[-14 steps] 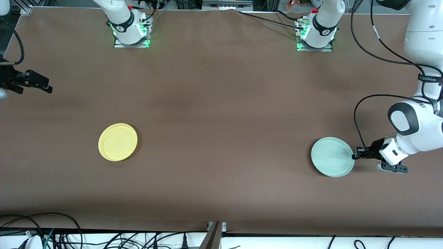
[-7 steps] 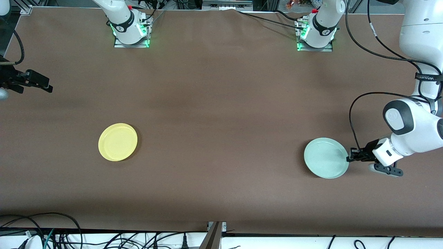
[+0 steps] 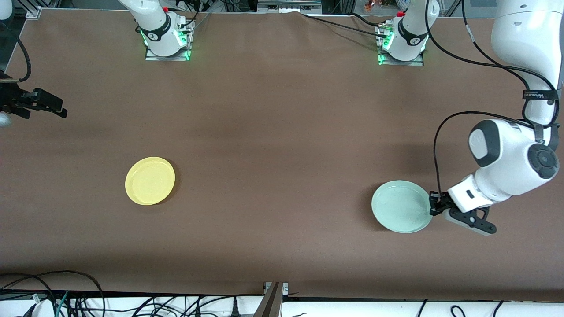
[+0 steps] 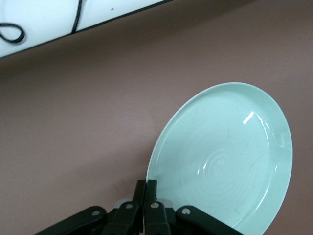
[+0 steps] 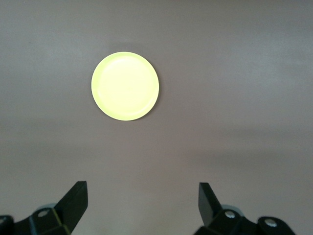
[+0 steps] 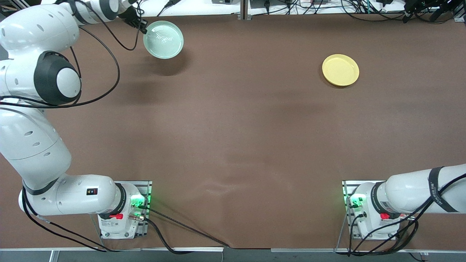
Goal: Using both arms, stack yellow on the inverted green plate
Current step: 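Carry the green plate with the left gripper toward the yellow plate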
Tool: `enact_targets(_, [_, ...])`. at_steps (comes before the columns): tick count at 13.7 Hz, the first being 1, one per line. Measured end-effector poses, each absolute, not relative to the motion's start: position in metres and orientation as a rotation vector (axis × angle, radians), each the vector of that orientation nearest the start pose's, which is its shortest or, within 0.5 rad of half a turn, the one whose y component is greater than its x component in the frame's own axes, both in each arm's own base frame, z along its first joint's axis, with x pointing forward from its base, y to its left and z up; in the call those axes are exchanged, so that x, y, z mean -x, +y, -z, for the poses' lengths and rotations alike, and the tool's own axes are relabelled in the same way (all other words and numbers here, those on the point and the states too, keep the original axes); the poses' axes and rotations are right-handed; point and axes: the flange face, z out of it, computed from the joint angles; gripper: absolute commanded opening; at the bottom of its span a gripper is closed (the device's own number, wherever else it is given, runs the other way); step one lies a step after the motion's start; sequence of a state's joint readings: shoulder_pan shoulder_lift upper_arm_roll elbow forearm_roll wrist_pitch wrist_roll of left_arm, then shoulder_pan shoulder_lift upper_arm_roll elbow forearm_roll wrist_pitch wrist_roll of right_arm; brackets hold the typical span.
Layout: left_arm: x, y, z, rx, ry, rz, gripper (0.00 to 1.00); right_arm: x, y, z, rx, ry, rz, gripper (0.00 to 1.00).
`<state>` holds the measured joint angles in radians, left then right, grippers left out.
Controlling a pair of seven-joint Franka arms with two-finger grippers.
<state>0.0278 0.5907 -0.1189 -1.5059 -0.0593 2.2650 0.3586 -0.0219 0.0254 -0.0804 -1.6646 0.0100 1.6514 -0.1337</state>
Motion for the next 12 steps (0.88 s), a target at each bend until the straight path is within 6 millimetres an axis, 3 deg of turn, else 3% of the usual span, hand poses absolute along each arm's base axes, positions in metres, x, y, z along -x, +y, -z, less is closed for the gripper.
enact_targets(6, [-0.713,-0.211,-0.370,2.795,0.747,0.416,0.00,-0.562,-0.055,-0.573,3.128,-0.049,-0.061,1.00])
enact_targets(9, [-0.694,-0.283,-0.362,2.587,0.754,0.517,0.00,-0.563,-0.054,-0.573,3.127,-0.053,-0.061,1.00])
enact_targets(12, [-0.673,-0.334,-0.340,2.418,0.799,0.594,0.00,-0.562,-0.054,-0.573,3.127,-0.054,-0.063,1.00])
